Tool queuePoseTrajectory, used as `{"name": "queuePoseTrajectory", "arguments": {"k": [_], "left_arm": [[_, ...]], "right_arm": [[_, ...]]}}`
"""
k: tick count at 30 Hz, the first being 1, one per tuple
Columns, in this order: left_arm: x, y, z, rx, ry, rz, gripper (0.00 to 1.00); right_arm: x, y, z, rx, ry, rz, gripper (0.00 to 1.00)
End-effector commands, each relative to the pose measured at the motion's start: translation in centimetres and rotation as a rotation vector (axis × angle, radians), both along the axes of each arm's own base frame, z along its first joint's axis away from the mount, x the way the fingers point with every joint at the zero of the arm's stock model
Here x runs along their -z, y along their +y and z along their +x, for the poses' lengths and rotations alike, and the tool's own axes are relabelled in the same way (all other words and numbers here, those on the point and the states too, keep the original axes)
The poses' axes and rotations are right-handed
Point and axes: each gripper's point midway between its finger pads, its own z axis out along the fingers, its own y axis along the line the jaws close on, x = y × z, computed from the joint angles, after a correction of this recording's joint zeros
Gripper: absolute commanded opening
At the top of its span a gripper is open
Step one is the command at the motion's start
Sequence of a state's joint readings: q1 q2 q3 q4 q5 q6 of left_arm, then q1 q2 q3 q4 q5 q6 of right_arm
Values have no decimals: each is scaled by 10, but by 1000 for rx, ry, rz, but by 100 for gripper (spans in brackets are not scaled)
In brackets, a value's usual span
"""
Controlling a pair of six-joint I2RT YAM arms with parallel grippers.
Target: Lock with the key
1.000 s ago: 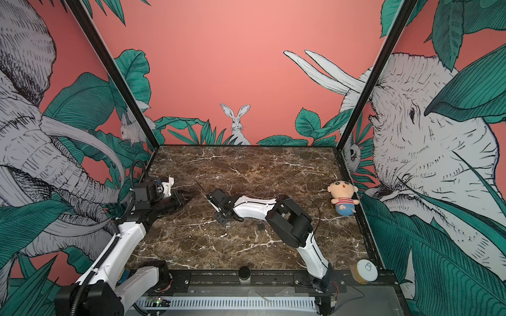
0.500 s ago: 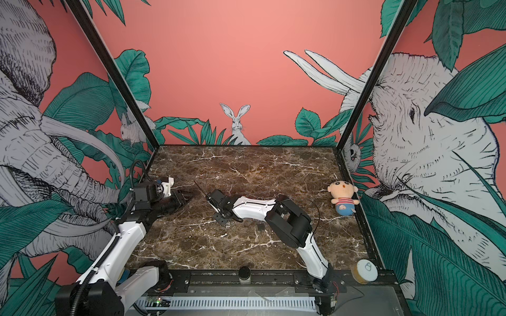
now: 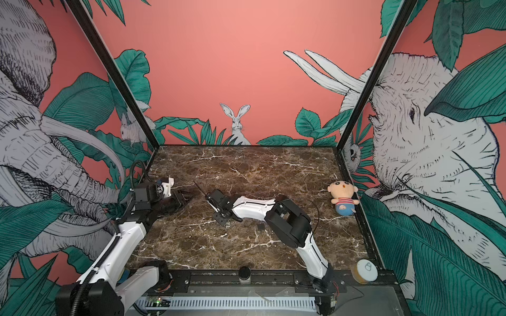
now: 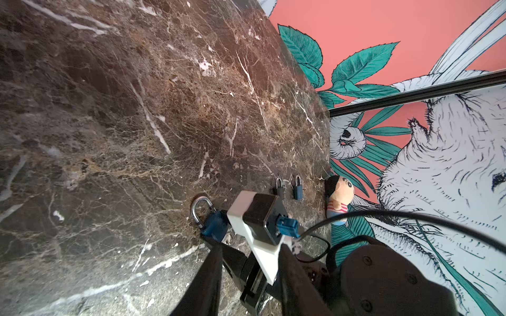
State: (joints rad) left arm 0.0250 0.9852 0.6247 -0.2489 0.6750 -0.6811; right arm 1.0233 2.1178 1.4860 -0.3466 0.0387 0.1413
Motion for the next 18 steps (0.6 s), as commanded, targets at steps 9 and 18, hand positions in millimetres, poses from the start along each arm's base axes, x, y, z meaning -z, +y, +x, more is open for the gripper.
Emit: {"name": "queuePoseTrajectory", "arguments": {"k": [9, 18], "left_arm": [[10, -15, -15, 115, 1, -15, 35], [12, -49, -17, 241, -38, -31, 37]], "right_arm": [[-70, -7, -17, -31, -15, 120, 19], [-114, -16, -24, -27, -38, 206, 18]]}}
